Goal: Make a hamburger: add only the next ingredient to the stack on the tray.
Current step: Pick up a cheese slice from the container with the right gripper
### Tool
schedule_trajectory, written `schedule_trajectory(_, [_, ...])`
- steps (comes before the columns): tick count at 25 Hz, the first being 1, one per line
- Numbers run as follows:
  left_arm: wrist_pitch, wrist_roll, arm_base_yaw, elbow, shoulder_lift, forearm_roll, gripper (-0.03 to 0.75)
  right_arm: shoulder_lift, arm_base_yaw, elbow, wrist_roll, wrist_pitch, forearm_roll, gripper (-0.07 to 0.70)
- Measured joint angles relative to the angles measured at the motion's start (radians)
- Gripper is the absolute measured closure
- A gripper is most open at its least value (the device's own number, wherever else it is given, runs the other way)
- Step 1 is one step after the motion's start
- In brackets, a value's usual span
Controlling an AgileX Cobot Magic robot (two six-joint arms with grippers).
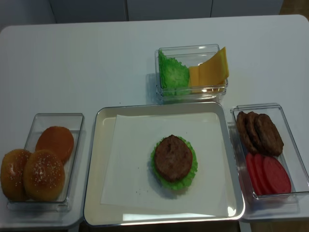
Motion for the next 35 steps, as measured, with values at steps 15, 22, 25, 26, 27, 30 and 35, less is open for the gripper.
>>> schedule_trajectory(15, [0.000,0.000,0.000,0.000,0.000,0.000,0.306,0.000,0.000,0.000,0.000,-0.002,-0.011,0.482])
schedule_trajectory(22, [0.000,0.000,0.000,0.000,0.000,0.000,0.306,0.000,0.000,-0.024,0.010,-0.011,-0.027,0.176])
schedule_trajectory(25, [0.000,0.000,0.000,0.000,0.000,0.000,0.304,0.000,0.000,-0.062,0.058,-0.039,-0.037,0.171])
schedule_trajectory(26, [0.000,0.000,0.000,0.000,0.000,0.000,0.305,0.000,0.000,-0.075,0.065,-0.039,-0.040,0.171])
schedule_trajectory(27, [0.000,0.000,0.000,0.000,0.000,0.000,0.306,0.006,0.000,-0.087,0.069,-0.037,-0.041,0.171])
schedule_trajectory(30, [0.000,0.000,0.000,0.000,0.000,0.000,0.306,0.071,0.000,-0.103,0.076,-0.028,-0.031,0.171])
schedule_trajectory(35, [0.000,0.000,0.000,0.000,0.000,0.000,0.307,0.233,0.000,-0.117,0.079,-0.045,0.053,0.170])
